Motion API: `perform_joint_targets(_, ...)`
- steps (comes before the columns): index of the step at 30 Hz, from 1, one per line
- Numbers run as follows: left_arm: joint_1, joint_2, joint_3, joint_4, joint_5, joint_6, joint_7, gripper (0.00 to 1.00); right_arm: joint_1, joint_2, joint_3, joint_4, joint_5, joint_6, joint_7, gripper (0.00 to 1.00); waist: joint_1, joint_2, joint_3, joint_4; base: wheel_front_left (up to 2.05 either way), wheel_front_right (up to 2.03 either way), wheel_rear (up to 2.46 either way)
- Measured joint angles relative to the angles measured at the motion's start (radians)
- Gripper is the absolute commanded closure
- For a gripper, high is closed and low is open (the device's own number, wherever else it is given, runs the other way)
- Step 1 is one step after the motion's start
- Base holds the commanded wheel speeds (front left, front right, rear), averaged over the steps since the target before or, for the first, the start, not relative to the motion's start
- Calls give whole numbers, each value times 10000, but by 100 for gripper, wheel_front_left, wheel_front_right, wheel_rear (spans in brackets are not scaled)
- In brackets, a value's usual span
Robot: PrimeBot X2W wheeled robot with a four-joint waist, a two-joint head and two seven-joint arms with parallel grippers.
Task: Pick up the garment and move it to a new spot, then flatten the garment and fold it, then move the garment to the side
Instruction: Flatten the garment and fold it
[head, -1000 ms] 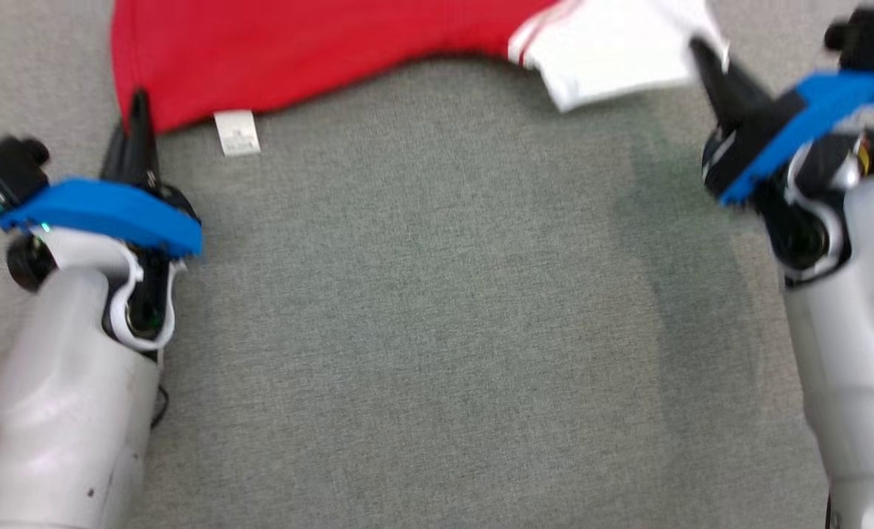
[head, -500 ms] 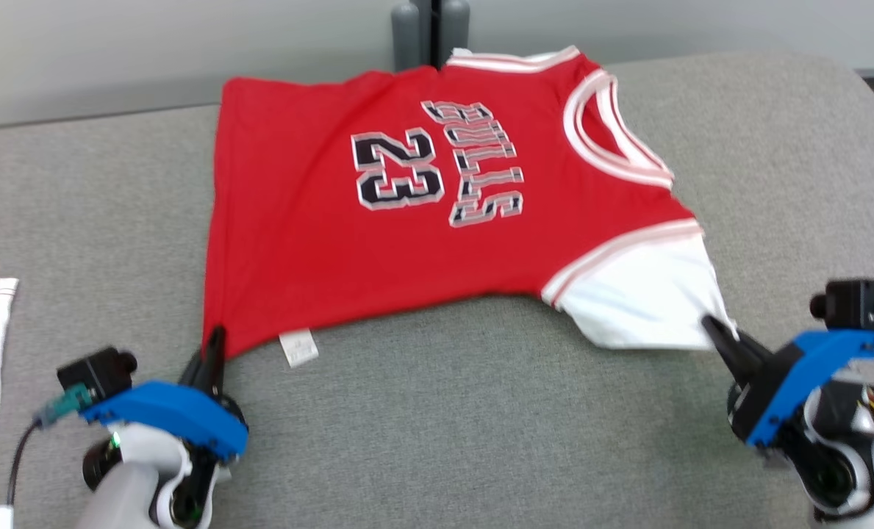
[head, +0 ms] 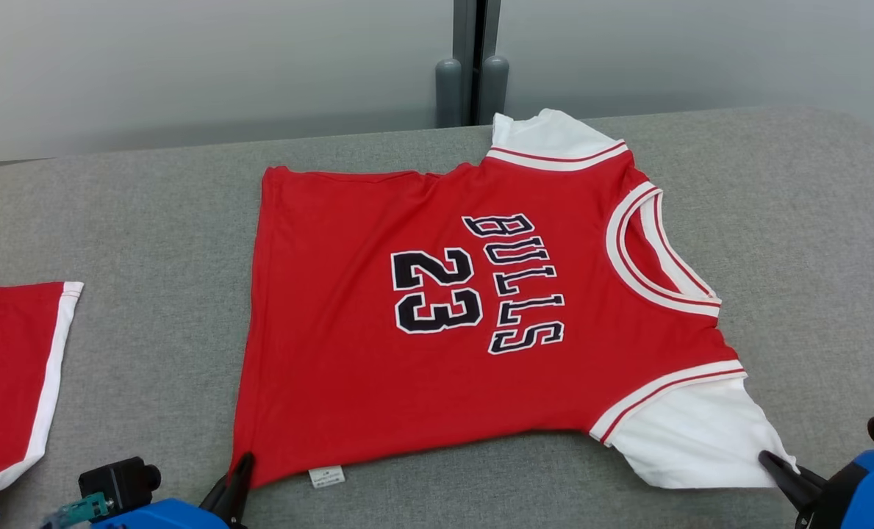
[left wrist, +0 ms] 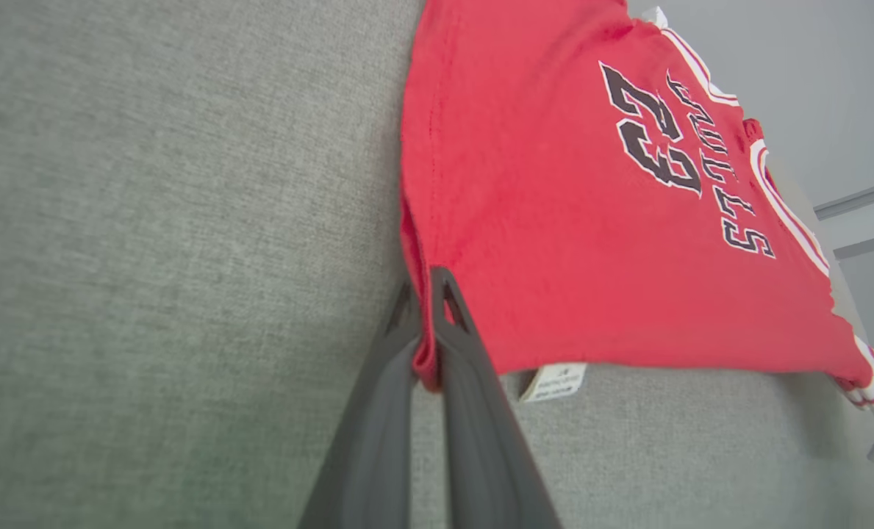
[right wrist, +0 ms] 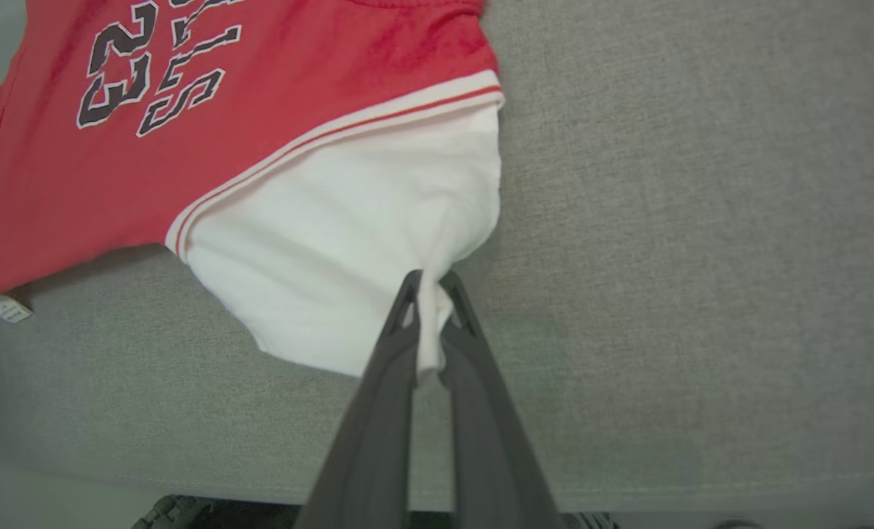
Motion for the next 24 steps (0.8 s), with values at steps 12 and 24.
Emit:
perform_joint_targets(12, -1573, 838, -157, -1536, -1896, 314, 4084, 100, -1174, -2, 811, -907, -945, -2, 734, 100, 2, 0, 231, 246, 0, 0, 0)
perform_joint_targets(24, -4086, 430, 746, 65, -3122, 1047, 5124, 100, -4402, -694, 1661, 539, -1118, -2, 788, 100, 4, 0, 1074, 107, 0, 0, 0)
